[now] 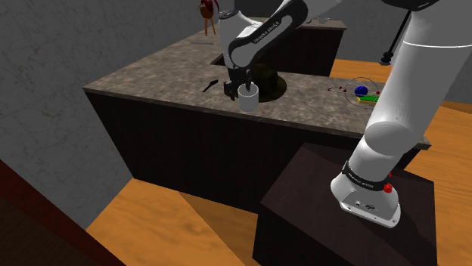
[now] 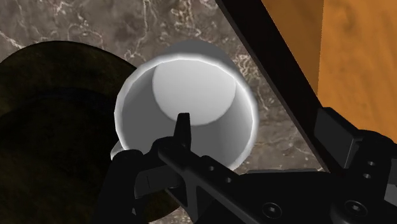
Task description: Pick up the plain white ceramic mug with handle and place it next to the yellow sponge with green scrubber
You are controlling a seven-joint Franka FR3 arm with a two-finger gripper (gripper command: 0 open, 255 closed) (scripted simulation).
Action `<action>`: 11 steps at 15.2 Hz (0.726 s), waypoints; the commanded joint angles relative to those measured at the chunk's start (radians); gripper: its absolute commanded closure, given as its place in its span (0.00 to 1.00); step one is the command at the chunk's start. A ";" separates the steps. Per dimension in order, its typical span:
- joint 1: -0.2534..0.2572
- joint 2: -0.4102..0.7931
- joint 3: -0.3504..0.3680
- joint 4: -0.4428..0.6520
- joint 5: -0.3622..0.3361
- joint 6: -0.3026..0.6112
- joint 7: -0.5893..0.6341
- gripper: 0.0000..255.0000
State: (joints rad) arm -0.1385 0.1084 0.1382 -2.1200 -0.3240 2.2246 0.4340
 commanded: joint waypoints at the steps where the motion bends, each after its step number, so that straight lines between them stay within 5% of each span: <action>1: -0.001 0.018 -0.003 -0.005 -0.011 0.023 0.008 0.00; 11: -0.006 0.046 -0.010 -0.019 -0.026 0.065 0.018 0.00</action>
State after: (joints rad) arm -0.1440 0.1544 0.1284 -2.1391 -0.3504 2.2891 0.4521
